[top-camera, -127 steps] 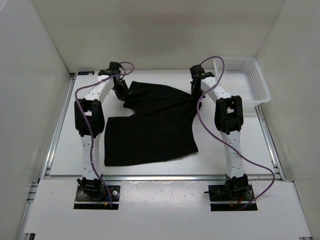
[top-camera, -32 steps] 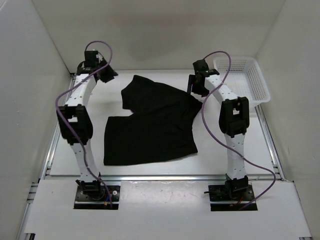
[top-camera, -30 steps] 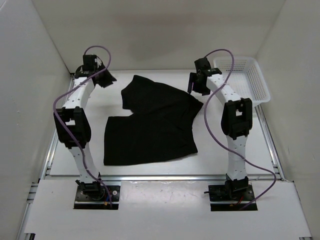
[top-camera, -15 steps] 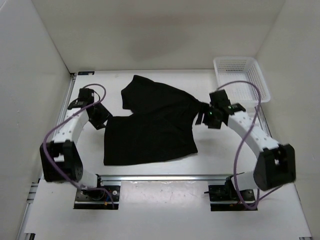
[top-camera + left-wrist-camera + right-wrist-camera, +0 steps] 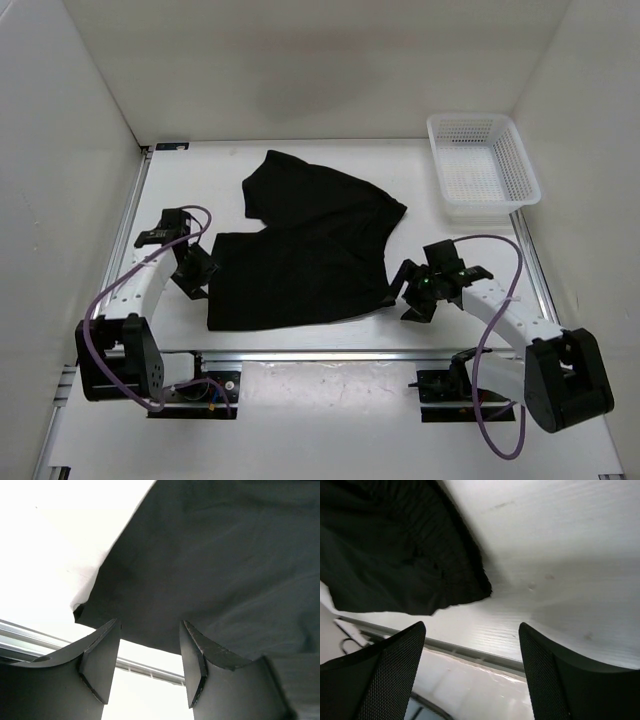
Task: Fold and stack the shorts
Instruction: Fold the shorts
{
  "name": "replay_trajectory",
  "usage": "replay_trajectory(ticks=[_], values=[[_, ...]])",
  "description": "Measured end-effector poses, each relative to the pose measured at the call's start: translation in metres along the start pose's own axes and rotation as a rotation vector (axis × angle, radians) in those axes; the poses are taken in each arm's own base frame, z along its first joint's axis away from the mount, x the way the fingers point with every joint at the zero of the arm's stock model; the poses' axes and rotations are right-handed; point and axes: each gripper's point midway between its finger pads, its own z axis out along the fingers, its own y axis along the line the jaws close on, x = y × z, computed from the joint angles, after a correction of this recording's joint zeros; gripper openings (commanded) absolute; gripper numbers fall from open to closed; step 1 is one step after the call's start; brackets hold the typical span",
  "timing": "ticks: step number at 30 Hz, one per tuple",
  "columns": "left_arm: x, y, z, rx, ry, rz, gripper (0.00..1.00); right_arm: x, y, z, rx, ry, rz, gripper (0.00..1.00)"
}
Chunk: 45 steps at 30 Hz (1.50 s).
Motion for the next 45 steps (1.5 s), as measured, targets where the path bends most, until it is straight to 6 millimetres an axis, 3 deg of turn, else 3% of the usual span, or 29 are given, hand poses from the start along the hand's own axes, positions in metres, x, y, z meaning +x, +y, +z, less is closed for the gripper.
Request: replay_trajectory(ticks=[2, 5, 8, 9, 10, 12, 17, 22, 26, 32, 35, 42, 45], values=[[-0.001, -0.002, -0.005, 0.016, -0.017, -0.004, 0.63, -0.004, 0.007, 0.005, -0.024, 0.000, 0.030, 0.74], [0.001, -0.002, -0.008, 0.035, -0.026, -0.017, 0.63, -0.013, 0.016, 0.013, -0.055, -0.018, 0.060, 0.57], [0.009, 0.000, -0.004, 0.035, -0.001, -0.029, 0.63, -0.020, 0.018, 0.022, -0.051, -0.025, 0.094, 0.30], [0.012, 0.002, -0.002, 0.032, 0.010, -0.032, 0.65, -0.021, 0.017, 0.025, -0.046, -0.026, 0.100, 0.11], [0.014, 0.003, -0.001, 0.028, 0.019, -0.034, 0.71, -0.022, 0.016, 0.028, -0.040, -0.026, 0.108, 0.01], [0.018, 0.005, 0.000, 0.024, 0.031, -0.032, 0.83, -0.024, 0.014, 0.032, -0.028, -0.025, 0.122, 0.00], [0.021, 0.007, 0.011, -0.013, 0.076, -0.026, 0.83, -0.026, 0.011, 0.033, -0.010, -0.038, 0.137, 0.00], [0.016, -0.003, 0.025, -0.051, 0.118, 0.010, 0.84, -0.026, 0.009, 0.017, -0.034, -0.109, 0.132, 0.00], [0.026, -0.006, 0.016, -0.041, 0.101, 0.044, 0.79, -0.020, 0.001, 0.009, -0.032, -0.139, 0.145, 0.00], [0.057, 0.012, 0.002, -0.074, 0.086, -0.020, 0.76, -0.018, -0.009, 0.011, 0.013, -0.135, 0.158, 0.00], [0.071, 0.011, 0.002, -0.090, 0.101, -0.025, 0.76, -0.017, -0.010, 0.011, 0.022, -0.128, 0.156, 0.00], [0.110, 0.035, 0.031, -0.246, 0.194, -0.034, 0.79, -0.020, -0.004, 0.007, 0.018, -0.132, 0.135, 0.00], [0.112, 0.039, 0.034, -0.265, 0.187, -0.055, 0.77, -0.020, -0.005, 0.006, 0.023, -0.132, 0.129, 0.00]])
